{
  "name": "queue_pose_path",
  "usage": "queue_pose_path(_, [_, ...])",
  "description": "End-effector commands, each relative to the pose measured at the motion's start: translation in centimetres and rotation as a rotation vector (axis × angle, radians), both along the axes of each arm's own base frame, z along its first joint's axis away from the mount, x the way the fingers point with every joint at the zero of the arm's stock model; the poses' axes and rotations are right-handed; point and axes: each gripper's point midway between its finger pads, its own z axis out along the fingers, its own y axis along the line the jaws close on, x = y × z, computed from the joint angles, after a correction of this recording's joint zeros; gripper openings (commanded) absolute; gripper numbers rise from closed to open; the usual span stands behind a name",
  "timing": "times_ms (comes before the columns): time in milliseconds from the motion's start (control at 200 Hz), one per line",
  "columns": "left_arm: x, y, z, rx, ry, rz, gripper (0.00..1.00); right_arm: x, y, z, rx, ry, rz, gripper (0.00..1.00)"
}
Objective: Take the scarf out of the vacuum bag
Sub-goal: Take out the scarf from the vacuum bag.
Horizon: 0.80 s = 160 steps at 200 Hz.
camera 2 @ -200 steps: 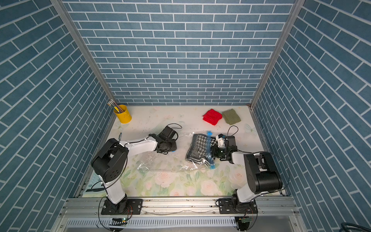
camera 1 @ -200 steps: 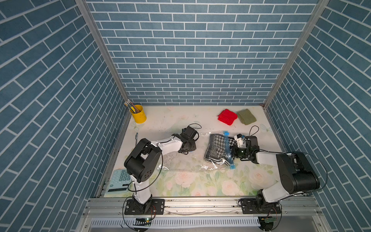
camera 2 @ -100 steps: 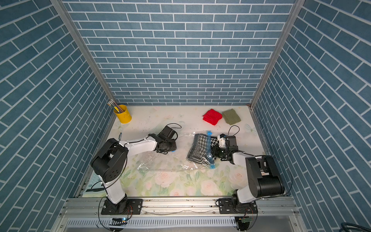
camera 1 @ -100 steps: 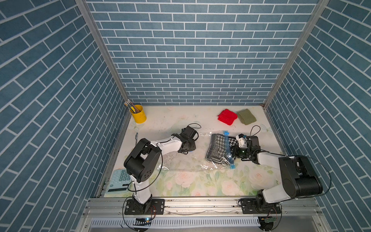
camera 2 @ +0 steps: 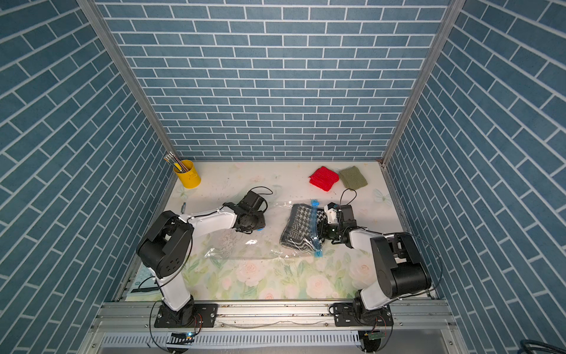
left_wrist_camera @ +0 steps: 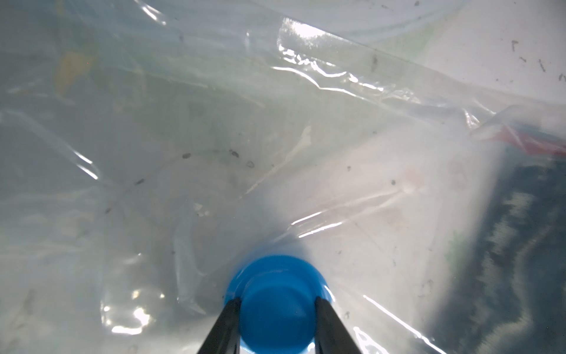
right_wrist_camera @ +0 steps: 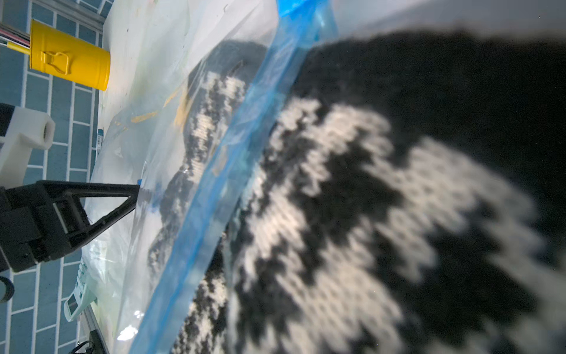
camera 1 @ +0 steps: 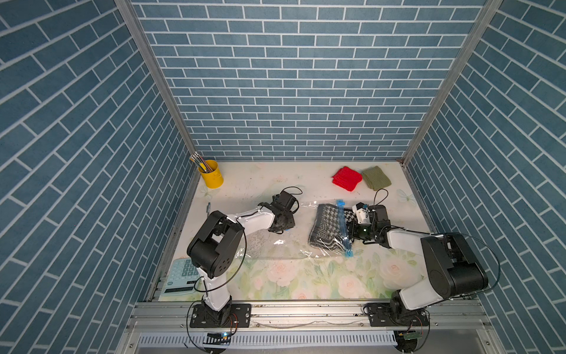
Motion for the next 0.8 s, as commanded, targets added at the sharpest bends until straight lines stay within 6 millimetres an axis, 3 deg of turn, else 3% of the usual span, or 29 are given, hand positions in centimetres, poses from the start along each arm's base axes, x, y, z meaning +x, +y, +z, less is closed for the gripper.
queue_pose_path(0, [-1.0,2.9,-1.4,0.092,0.049,0.041,0.02,-1.1,-0.1,-1.1,-0.069,0.021,0.063,0.00])
queue_pose_path(485, [-0.5,4.3,-1.2,0.097,0.050,0.066,0.03,-1.6,-2.5,-1.9,-0.179,0.040,-0.008,0.00])
queue_pose_path(795, [-0.6,4.6,-1.1,0.097,0.050,0.069,0.03,-0.6,-3.6,-0.7,-0.147,0.010,-0.075,0.00])
